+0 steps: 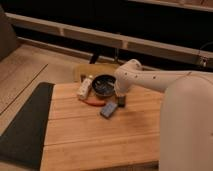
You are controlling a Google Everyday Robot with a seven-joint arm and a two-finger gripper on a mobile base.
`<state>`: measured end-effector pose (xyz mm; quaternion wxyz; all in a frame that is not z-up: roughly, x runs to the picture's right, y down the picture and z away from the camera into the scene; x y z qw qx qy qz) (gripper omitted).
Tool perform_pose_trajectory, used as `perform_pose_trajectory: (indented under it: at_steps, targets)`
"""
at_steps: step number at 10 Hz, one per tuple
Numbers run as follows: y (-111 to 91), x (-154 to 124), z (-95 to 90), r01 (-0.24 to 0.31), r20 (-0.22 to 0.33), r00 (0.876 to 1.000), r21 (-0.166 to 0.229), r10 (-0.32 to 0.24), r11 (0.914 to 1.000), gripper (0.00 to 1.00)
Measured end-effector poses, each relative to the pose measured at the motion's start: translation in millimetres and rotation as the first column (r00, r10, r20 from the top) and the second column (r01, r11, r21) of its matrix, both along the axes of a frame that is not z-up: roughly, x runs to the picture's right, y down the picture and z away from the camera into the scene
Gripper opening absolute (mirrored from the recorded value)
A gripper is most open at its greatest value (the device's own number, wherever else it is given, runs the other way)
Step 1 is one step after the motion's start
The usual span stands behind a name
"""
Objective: Push the eraser across the table
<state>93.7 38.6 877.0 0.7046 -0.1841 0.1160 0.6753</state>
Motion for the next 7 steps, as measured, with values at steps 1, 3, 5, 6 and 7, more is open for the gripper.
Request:
perform_pose_trajectory:
  at_steps: [1,3,5,6,7]
  targets:
    - [3.7,1.2,1.0,0.003,0.016,1.0,-0.002,-0.003,1.0,0.02]
    - [17.7,7.2,7.3,0.02,0.049,0.999,-0.029,-0.019,0.9994,0.02]
    - [20.9,8.9,13.7,0.061,0.084,0.995,-0.046,-0.057,0.997,0.02]
    - [19.4,8.1,16.7,0.089,0.105,0.991,-0.052,-0.083,0.9947,0.02]
    - [15.9,8.3,19.3,0.115,0.121,0.987,-0.056,-0.108,0.9917,0.02]
